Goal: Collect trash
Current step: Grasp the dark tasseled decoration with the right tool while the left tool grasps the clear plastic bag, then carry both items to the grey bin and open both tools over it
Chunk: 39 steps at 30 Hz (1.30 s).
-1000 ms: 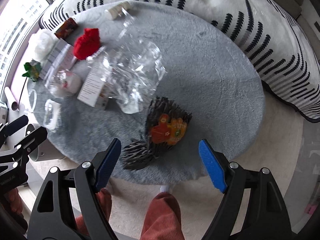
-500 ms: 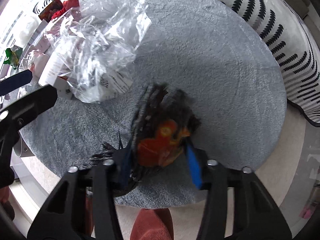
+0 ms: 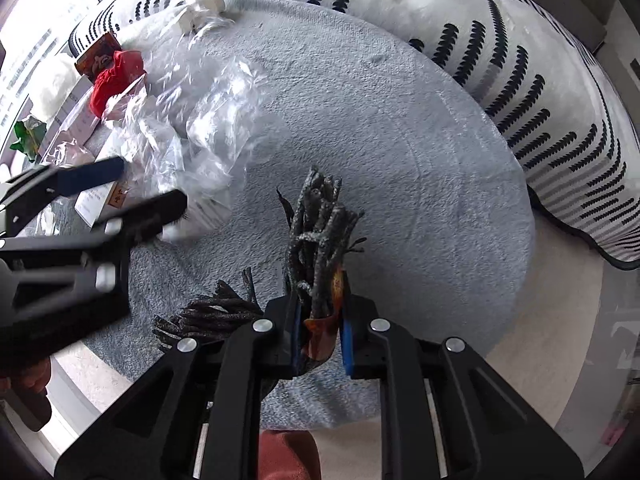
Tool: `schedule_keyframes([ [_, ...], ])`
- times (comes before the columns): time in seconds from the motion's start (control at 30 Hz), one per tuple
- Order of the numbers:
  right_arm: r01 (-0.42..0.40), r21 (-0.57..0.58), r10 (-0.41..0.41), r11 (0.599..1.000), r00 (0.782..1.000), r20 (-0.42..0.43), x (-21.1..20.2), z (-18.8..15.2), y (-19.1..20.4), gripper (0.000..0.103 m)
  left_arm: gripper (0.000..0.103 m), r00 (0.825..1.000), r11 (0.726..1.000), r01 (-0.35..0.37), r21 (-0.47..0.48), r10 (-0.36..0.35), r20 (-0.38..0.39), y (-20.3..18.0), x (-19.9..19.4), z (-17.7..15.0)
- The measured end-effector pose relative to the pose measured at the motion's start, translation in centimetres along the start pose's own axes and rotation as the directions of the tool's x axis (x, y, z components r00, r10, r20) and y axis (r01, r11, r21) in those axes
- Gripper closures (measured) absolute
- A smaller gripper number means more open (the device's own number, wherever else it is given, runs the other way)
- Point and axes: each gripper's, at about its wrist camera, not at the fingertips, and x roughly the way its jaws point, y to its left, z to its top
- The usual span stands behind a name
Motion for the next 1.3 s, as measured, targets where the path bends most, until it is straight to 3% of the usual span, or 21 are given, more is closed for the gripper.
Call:
schedule_keyframes([
  [0.07,-0.001,-0.002,0.001,1.000,1.000,0.000,0.0,0.0,-0.4,0.089,0.087,0.999,0.999,0.027,-0.033,-0.028,-0.022,0.1,0.7,0.0],
  [0.4,-0.004,-0.023,0.005,1.000,1.000,0.007,-0.2,0.5,0.6,0.089,0.092,0.999,1.000,-0.005,-0.030,0.006,0.032,0.0,-0.8,-0.3],
  [0.8,-0.019,-0.088,0.022,0.996,0.999,0.040,-3.0,1.0,2.8,0.089,0.092,0.990,0.998,-0.045,-0.048,0.051,0.128,1.4,-6.1,-1.6],
  [1.1,-0.053,-0.237,0.079,0.970,0.992,0.102,-7.8,1.9,8.1,0.089,0.092,0.974,0.981,-0.066,-0.180,0.102,0.204,4.9,-12.4,-3.8],
  [1.3,-0.111,-0.411,0.175,0.905,0.977,0.122,-11.6,2.3,15.5,0.089,0.092,0.946,0.938,-0.099,-0.333,0.193,0.261,9.5,-18.9,-7.3],
])
